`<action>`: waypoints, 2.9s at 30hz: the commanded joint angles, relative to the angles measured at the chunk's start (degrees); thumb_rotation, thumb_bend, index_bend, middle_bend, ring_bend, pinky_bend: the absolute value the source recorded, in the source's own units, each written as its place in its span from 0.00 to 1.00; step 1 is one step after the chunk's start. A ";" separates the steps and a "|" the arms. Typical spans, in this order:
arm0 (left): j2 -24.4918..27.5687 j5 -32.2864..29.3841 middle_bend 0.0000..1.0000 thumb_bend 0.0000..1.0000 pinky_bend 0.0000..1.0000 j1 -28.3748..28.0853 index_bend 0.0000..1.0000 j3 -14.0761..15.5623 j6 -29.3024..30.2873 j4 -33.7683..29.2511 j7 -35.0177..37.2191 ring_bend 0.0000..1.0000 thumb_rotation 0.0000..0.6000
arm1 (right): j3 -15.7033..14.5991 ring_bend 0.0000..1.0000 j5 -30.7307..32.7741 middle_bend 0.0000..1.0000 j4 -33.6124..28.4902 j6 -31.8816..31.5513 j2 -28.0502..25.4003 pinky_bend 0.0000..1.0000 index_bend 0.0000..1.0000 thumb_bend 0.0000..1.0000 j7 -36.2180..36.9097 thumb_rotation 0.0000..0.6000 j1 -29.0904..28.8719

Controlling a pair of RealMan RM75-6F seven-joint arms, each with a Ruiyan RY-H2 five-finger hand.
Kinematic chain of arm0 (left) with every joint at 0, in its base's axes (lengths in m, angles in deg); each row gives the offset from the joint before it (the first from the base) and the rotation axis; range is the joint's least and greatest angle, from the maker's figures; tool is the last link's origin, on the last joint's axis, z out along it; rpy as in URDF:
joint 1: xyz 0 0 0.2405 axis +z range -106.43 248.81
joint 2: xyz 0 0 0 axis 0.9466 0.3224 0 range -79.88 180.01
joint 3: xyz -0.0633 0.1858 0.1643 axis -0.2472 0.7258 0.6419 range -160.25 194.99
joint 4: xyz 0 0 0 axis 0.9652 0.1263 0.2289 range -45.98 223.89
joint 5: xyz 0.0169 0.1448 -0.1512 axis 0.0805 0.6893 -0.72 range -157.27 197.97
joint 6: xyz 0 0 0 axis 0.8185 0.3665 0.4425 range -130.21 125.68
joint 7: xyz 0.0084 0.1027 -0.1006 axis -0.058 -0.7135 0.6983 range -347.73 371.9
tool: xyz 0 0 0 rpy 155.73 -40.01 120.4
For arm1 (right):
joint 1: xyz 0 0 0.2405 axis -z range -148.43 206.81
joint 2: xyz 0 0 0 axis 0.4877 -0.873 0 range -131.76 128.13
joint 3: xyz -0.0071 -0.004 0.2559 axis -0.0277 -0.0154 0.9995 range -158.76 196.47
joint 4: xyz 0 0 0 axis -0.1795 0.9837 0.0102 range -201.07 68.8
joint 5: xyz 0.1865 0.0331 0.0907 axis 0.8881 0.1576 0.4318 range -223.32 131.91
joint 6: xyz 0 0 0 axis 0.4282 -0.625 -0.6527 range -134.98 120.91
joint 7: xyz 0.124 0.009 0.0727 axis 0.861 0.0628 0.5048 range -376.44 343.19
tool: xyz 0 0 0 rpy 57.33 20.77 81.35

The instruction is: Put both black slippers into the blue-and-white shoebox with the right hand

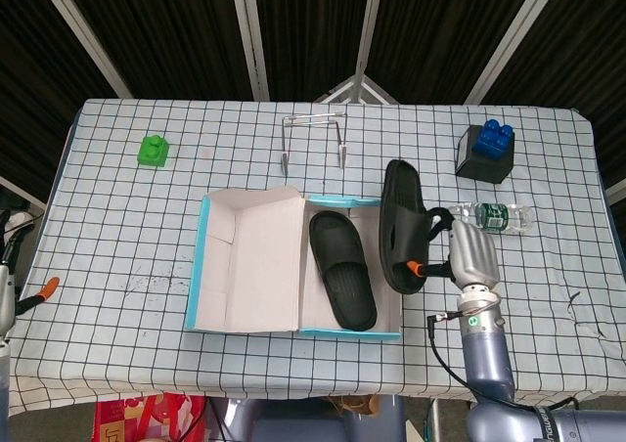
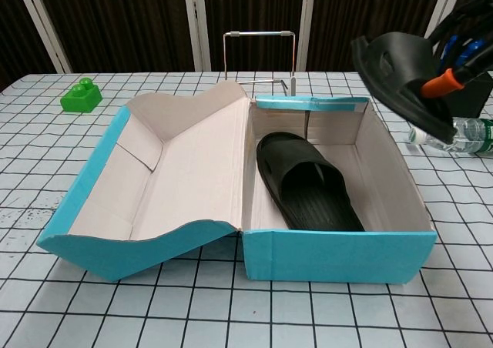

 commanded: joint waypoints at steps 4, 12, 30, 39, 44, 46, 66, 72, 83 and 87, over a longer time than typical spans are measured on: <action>-0.87 -1.60 0.00 0.23 0.12 -1.38 0.19 -0.09 -3.49 2.74 3.34 0.00 1.00 | 7.12 1.00 10.28 0.48 -5.75 -12.04 5.16 1.00 0.82 0.54 -0.52 1.00 -0.73; -0.83 -1.75 0.00 0.23 0.12 -1.45 0.19 -0.84 -2.84 3.52 6.97 0.00 1.00 | 6.87 1.00 8.89 0.48 -5.75 -19.15 13.44 1.00 0.82 0.55 -1.23 1.00 -3.03; -0.89 -1.14 0.00 0.23 0.12 -0.92 0.19 -1.20 0.03 3.67 6.49 0.00 1.00 | 2.02 1.00 1.43 0.48 -5.75 -20.77 18.22 1.00 0.82 0.56 -1.44 1.00 0.46; -1.18 -1.16 0.00 0.23 0.12 -1.07 0.19 -1.02 -0.12 3.78 5.71 0.00 1.00 | -1.79 1.00 -3.66 0.48 -5.75 -15.62 17.87 1.00 0.82 0.56 -0.36 1.00 2.88; -1.18 -1.40 0.00 0.23 0.12 -1.15 0.19 -1.04 -0.41 3.88 5.71 0.00 1.00 | -3.85 1.00 -6.83 0.48 -5.75 -12.55 17.29 1.00 0.82 0.56 0.67 1.00 4.24; -1.16 -1.43 0.00 0.23 0.12 -1.15 0.19 -1.04 -0.40 3.85 5.67 0.00 1.00 | -5.02 1.00 -8.84 0.48 -5.75 -11.47 16.78 1.00 0.82 0.57 1.20 1.00 4.91; -1.42 -1.46 0.00 0.23 0.12 -1.30 0.19 -0.90 -0.40 3.95 4.86 0.00 1.00 | -4.01 1.00 -7.04 0.48 -5.75 -5.23 13.92 1.00 0.82 0.57 1.79 1.00 7.91; -1.42 -1.63 0.00 0.23 0.12 -1.29 0.19 -0.94 -0.44 3.93 4.77 0.00 1.00 | -3.05 1.00 -7.12 0.48 -5.75 -4.67 14.11 1.00 0.82 0.57 1.75 1.00 7.93; -1.15 -1.89 0.00 0.23 0.12 -1.17 0.19 -1.09 -0.38 3.73 5.08 0.00 1.00 | -1.57 1.00 -8.91 0.48 -5.75 -5.26 14.92 1.00 0.83 0.58 1.92 1.00 7.99; -1.14 -1.84 0.00 0.23 0.12 -1.19 0.19 -1.04 -0.41 3.69 4.97 0.00 1.00 | -1.00 1.00 -9.55 0.48 -5.75 -5.38 14.83 1.00 0.83 0.58 2.35 1.00 8.24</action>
